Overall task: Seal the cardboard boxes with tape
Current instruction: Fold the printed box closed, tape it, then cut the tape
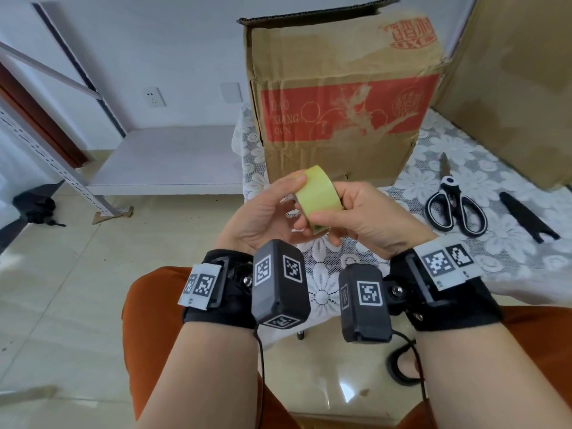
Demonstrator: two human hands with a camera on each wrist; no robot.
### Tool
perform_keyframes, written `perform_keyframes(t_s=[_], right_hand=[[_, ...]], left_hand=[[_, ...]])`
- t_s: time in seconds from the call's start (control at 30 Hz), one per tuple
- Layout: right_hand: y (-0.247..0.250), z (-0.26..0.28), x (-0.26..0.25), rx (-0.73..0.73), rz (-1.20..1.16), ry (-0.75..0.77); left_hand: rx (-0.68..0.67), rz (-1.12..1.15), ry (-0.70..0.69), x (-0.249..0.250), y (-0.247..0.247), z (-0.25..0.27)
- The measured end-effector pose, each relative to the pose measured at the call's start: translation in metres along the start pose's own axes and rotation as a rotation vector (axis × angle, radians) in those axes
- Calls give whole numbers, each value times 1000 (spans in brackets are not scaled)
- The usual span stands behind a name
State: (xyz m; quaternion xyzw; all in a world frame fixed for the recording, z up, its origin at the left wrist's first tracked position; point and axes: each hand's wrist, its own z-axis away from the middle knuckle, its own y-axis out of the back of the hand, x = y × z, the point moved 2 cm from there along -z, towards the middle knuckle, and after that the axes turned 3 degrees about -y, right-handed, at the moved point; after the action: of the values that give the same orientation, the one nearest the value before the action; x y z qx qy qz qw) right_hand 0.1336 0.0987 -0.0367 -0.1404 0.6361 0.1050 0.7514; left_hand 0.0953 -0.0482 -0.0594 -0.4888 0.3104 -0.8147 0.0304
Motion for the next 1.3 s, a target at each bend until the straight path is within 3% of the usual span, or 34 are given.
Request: perform_keyframes(t_s=[0.13,0.33,0.63,0.97,1.2,1.3], right_hand=[[1,1,-3,-10,38,12],[1,-2,-6,114,9,21],[3,0,-6,18,40,17],[2,-1,-6,102,-1,8],[9,3,-5,-23,0,24],[10,4,-5,-7,-12,27]], left_hand=[[13,46,15,3,-1,1],[0,79,-26,4,-4,-2],[-59,22,2,7,-2,-3],[3,55,17,4,-4,-5],[-36,26,33,2,-5,0],[-44,32,38,0,-4,-2]])
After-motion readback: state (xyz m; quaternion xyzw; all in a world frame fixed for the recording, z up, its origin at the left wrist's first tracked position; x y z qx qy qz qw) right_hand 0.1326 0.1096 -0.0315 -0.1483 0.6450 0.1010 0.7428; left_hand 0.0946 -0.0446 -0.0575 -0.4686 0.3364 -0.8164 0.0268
